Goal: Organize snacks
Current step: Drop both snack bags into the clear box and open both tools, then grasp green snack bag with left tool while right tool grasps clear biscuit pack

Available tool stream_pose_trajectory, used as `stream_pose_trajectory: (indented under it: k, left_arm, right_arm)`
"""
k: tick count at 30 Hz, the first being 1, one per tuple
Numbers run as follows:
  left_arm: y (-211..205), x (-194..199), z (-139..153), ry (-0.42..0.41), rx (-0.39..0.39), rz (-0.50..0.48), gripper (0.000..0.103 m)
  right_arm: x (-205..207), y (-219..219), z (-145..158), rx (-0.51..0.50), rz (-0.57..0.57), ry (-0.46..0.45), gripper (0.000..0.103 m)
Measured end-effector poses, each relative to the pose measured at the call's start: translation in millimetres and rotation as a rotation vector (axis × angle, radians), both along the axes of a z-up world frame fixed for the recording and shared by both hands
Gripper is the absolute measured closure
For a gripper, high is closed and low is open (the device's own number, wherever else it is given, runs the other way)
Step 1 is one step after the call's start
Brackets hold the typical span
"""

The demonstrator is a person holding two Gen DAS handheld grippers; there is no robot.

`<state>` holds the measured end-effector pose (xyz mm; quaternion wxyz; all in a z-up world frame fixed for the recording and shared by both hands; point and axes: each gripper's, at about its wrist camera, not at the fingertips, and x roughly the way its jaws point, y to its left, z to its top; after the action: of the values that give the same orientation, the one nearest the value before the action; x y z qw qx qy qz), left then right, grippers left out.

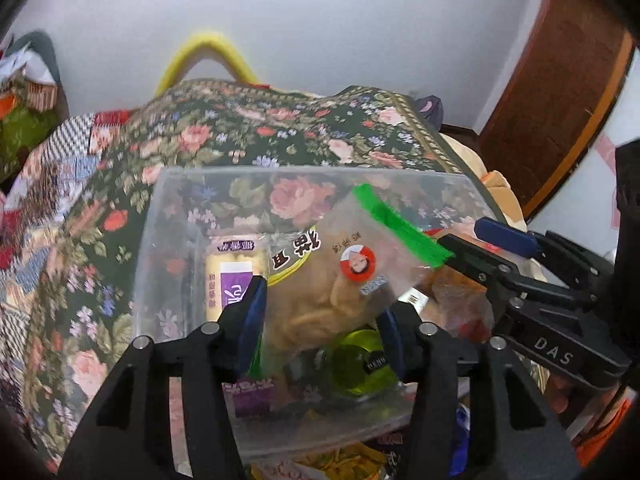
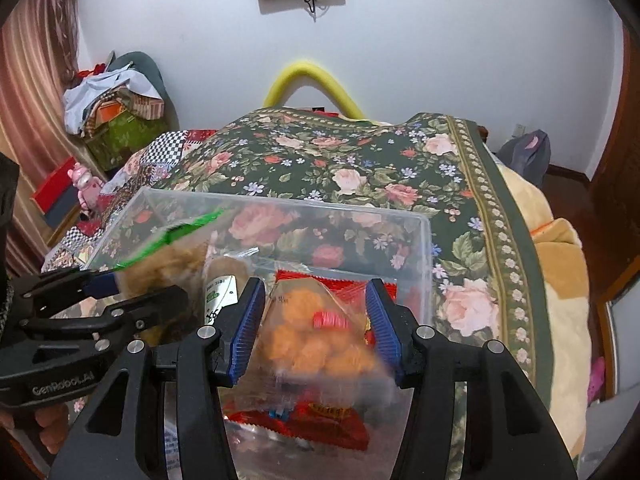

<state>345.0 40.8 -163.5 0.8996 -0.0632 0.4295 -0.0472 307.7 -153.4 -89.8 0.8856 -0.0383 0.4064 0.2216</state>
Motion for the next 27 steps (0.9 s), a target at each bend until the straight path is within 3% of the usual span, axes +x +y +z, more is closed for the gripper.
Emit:
stream_pose_trajectory:
  k: [4, 15, 21, 27]
  left_arm:
    - [-6.8, -18.2, 21.1, -0.056, 0.037, -0.024, 0.041]
    - [7.3, -86.7, 75.8, -0.171, 0.009, -0.009, 0.036]
    - [17.9, -122.5, 76.0, -0.173, 0.021, -0.001, 0.035]
    - [34.9, -144.8, 48.7, -0.114, 0.045, 0.015, 0.034]
  right_arm:
    - [-13.1, -4.7, 16.7, -0.001, 0.009, -0.032, 0.052]
    - [-66.2, -15.2, 55.8, 0.059, 0.063, -0.1, 0.047]
    - [-95.0, -25.9, 54.0, 0.059, 0.066, -0.106, 0.042]
    - [-113.2, -48.4, 25.7, 0.028, 0.032, -0.04, 0.039]
